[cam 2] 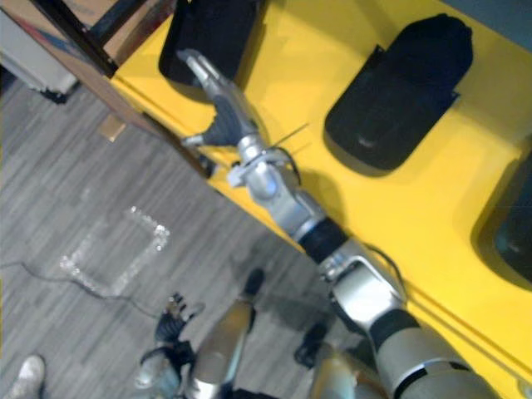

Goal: Walk over and take plastic housings, then place them on the shelf

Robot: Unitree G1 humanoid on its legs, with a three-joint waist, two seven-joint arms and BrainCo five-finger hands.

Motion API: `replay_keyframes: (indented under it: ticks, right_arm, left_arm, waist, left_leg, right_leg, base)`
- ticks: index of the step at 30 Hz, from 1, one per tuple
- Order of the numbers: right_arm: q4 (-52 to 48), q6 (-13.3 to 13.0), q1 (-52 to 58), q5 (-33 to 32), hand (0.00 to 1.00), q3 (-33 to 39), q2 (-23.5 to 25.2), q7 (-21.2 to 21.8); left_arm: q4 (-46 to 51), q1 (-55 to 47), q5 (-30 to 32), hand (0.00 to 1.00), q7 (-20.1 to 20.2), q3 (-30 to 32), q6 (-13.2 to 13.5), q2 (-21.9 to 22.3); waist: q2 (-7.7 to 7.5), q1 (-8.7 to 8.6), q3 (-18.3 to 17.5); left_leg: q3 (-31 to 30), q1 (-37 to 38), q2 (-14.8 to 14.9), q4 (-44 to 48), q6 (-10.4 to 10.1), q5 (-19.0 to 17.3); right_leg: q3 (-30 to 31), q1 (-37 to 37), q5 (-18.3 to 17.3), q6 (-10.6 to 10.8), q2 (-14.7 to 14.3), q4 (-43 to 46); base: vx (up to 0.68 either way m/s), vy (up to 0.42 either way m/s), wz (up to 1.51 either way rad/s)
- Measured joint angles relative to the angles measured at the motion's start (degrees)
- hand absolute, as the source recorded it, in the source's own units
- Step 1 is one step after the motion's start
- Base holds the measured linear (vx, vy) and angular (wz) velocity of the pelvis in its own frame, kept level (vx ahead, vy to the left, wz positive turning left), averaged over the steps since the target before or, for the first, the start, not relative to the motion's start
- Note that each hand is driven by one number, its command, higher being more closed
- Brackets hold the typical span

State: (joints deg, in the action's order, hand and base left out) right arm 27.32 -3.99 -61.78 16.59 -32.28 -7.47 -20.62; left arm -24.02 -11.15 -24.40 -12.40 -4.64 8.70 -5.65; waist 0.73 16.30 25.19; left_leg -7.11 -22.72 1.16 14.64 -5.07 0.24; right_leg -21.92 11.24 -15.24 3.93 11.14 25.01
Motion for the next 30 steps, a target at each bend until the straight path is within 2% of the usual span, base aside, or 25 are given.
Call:
replay_keyframes:
  ticks: [5,8,11,14,16,17,19,24,26,29,30]
  right_arm:
    - [0.14,0.01,-0.32,0.06,0.0,0.0,1.85,-2.1]
    - [0.18,-0.33,-1.33,1.23,0.0,-0.08,2.16,-3.31]
    - [0.2,-1.57,-1.49,2.34,0.0,-0.25,2.16,-3.89]
    - [0.19,-4.28,-1.45,3.06,0.0,-0.76,2.21,-4.81]
    - [-1.42,-6.02,-0.4,3.83,0.0,-1.18,2.18,-5.74]
    - [-2.97,-6.38,0.27,3.82,0.0,-1.19,2.2,-5.75]
    - [-8.52,-7.28,2.11,3.29,0.0,-1.58,2.29,-5.76]
    - [-24.71,-8.25,14.87,-1.87,0.0,-1.02,3.13,-4.82]
    - [-30.55,-8.37,20.87,-3.42,0.0,1.07,3.37,-4.36]
    - [-37.93,-8.76,31.08,-6.82,0.0,4.77,3.34,-4.18]
    - [-40.46,-8.79,37.63,-6.86,0.0,7.51,3.28,-4.26]
  left_arm:
    - [-0.14,0.01,-0.36,0.0,-0.03,0.08,0.09,0.4]
    - [-0.83,0.07,-0.25,0.0,-0.05,0.31,1.35,1.73]
    - [-2.39,0.41,0.19,0.0,-0.28,0.28,1.91,1.96]
    - [-2.71,0.46,0.79,0.0,-1.48,0.21,5.19,1.96]
    - [-2.32,0.54,0.86,0.0,-3.49,-0.02,8.28,1.84]
    - [-1.64,0.53,0.91,0.0,-4.13,-0.02,8.89,1.71]
    - [3.02,0.56,0.92,0.0,-5.87,0.79,10.36,1.64]
    - [31.04,0.62,4.51,0.0,-12.85,7.84,14.47,1.49]
    - [38.03,0.63,4.71,0.0,-14.47,10.78,15.65,1.46]
    - [45.65,0.2,4.04,0.0,-13.51,13.8,16.52,1.46]
    - [49.35,-0.13,3.87,0.0,-11.78,14.73,16.98,1.48]
  waist:
    - [0.37,0.14,0.2]
    - [0.91,0.12,0.49]
    - [1.01,0.14,0.54]
    - [1.0,-0.08,0.55]
    - [0.95,-0.67,0.53]
    - [0.91,-0.81,0.51]
    - [0.82,-1.27,0.47]
    - [0.31,-4.82,0.33]
    - [-0.23,-5.58,-0.23]
    - [-1.51,-6.96,-2.51]
    - [-2.23,-8.09,-4.11]
  left_leg:
    - [-0.11,-0.5,-0.02,0.17,-0.01,-0.01]
    - [-0.21,-1.18,0.1,1.51,0.03,-0.52]
    - [-0.19,-1.31,0.16,1.89,0.1,-0.73]
    - [-0.06,-0.88,0.31,1.87,0.1,-0.73]
    - [1.56,1.55,0.66,1.46,0.37,-0.91]
    - [1.89,2.37,0.8,1.22,0.43,-0.96]
    - [2.84,4.28,1.18,0.55,0.69,-1.12]
    - [4.75,9.65,1.34,-0.97,1.07,-1.3]
    - [5.89,11.07,1.43,-2.2,1.35,-1.16]
    - [7.24,11.79,1.47,-3.44,1.61,-1.04]
    - [7.92,12.05,1.43,-3.83,1.76,-1.01]
  right_leg:
    - [-0.02,0.7,-0.39,-0.12,0.13,0.72]
    - [-0.11,0.7,-0.41,-0.15,-0.08,0.74]
    - [-0.1,0.61,-0.4,-0.14,-0.14,0.7]
    - [-0.11,-0.08,-0.15,0.07,-0.32,0.05]
    - [-0.09,-3.16,0.6,0.3,-0.61,-2.09]
    - [0.06,-4.06,0.95,0.36,-0.82,-2.89]
    - [0.71,-5.98,2.15,0.43,-1.35,-5.09]
    - [2.83,-11.53,5.28,1.01,-2.21,-10.57]
    - [3.69,-12.42,6.12,1.06,-2.3,-12.04]
    - [5.05,-12.51,7.24,1.15,-2.44,-13.91]
    - [5.89,-12.37,7.85,1.12,-2.49,-14.74]
  base:
    - [0.0,-0.004,0.01]
    - [0.0,0.0,0.0]
    - [0.0,0.0,0.0]
    - [0.0,0.0,0.0]
    - [0.02,0.011,-0.08]
    - [0.02,0.017,-0.19]
    - [0.01,0.014,-0.28]
    - [-0.02,0.023,-0.25]
    - [-0.03,0.023,-0.29]
    - [0.0,0.023,-0.23]
    - [0.03,0.02,-0.28]
